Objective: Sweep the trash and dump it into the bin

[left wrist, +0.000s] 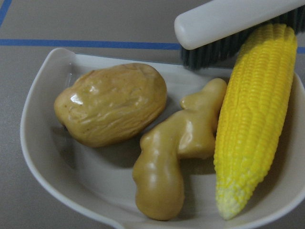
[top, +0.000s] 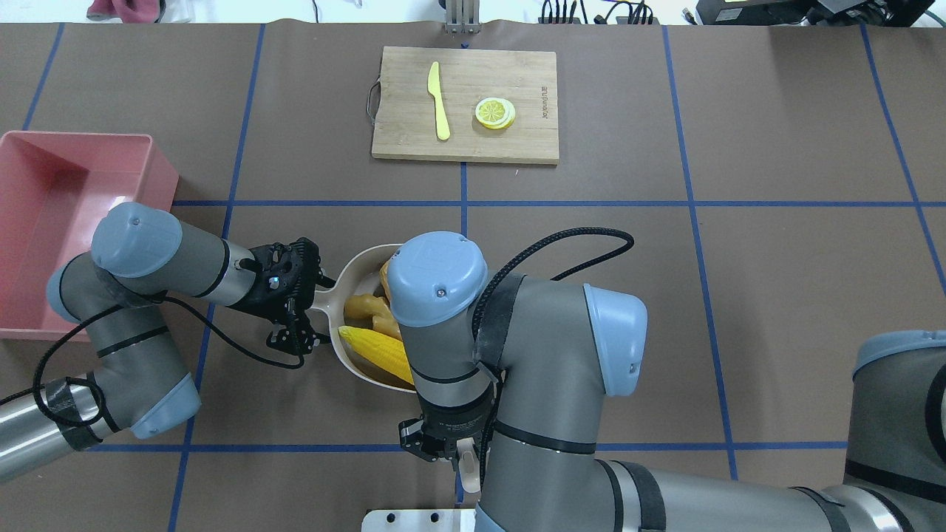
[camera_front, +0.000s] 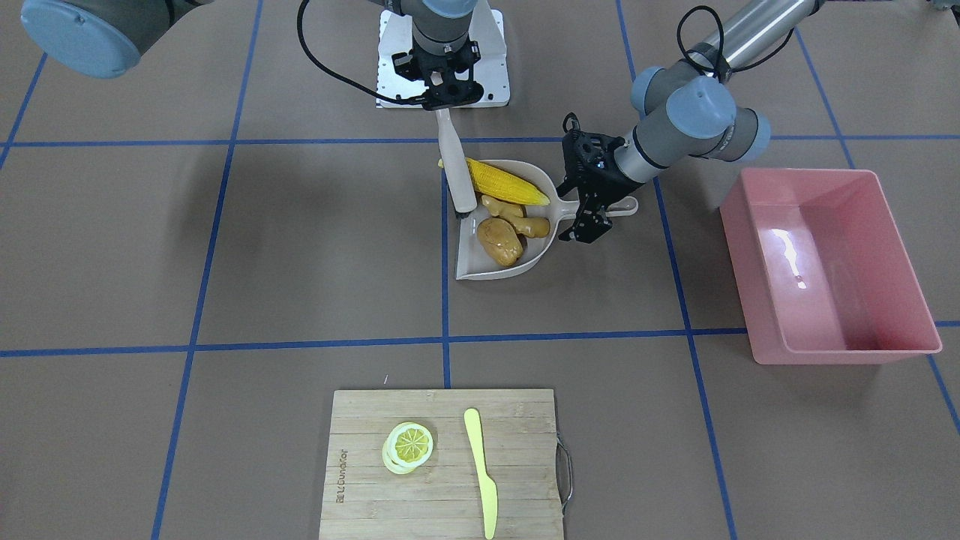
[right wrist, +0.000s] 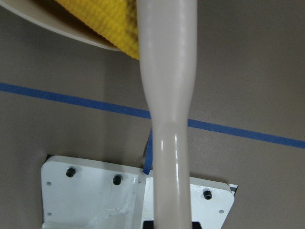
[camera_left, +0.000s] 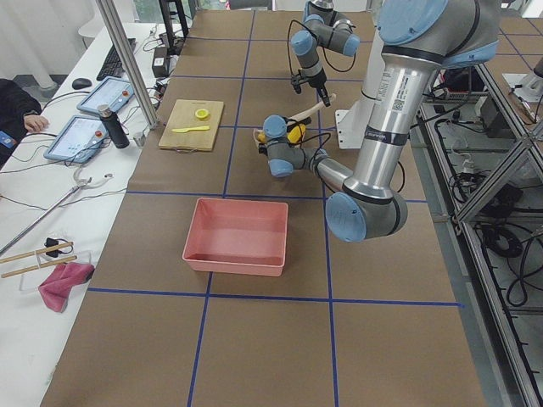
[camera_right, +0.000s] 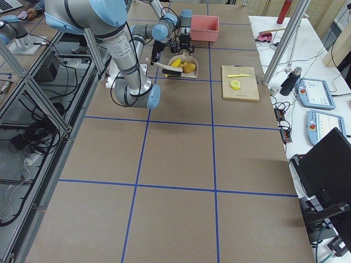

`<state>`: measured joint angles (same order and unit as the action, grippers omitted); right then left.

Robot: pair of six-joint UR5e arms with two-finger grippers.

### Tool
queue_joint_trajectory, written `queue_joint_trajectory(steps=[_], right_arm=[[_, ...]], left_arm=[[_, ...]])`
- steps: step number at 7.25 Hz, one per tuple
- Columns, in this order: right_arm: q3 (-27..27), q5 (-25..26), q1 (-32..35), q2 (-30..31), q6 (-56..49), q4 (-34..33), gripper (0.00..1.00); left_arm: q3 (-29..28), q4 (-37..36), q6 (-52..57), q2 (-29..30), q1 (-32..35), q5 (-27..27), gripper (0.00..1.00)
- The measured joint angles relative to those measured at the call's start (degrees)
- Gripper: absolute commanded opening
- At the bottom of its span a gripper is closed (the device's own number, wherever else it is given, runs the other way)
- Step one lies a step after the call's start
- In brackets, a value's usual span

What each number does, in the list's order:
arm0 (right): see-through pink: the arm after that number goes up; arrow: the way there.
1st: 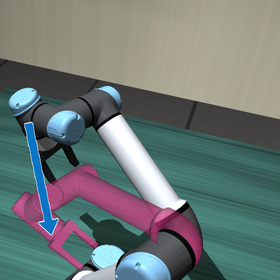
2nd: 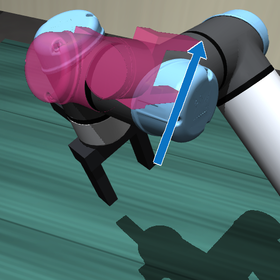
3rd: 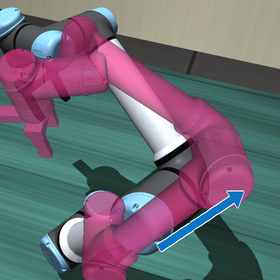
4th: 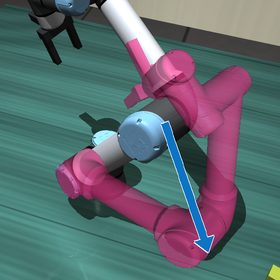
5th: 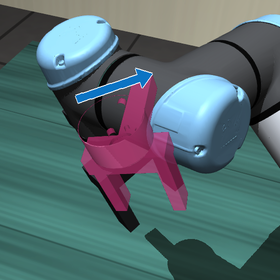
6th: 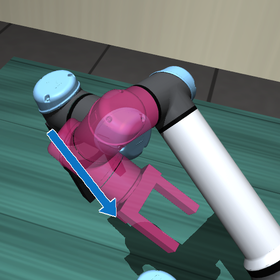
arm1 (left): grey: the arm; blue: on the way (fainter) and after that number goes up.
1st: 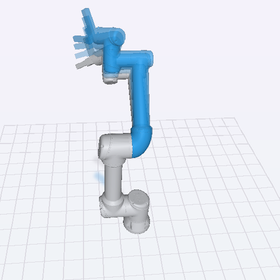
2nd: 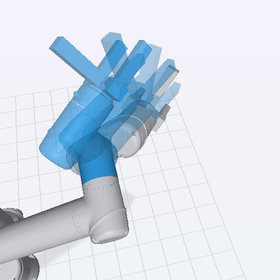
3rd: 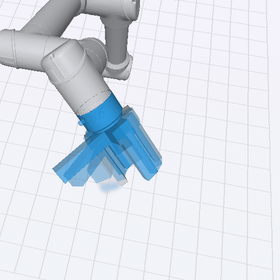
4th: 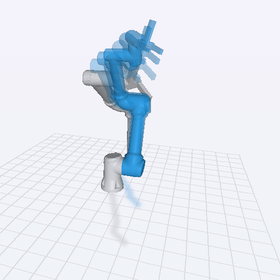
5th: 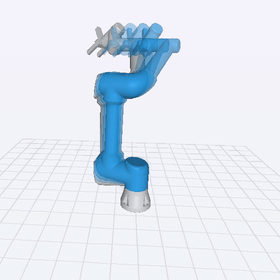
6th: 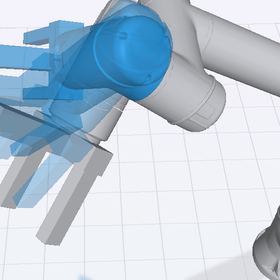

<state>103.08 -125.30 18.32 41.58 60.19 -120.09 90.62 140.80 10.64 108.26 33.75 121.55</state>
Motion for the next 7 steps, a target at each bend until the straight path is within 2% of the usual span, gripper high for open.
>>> queue_joint_trajectory(steps=[3, 7], right_arm=[[-6.36, -1.76, 2.04, -5.85, -0.26, 0.02, 0.0], [-6.16, -4.47, 8.15, -6.79, -0.56, -1.96, 0.0]], left_arm=[[0.0, 0.02, 0.0, -0.07, 0.0, -0.08, 0.93], [-0.04, 0.0, 0.0, -0.13, 0.0, -0.03, 0.93]])
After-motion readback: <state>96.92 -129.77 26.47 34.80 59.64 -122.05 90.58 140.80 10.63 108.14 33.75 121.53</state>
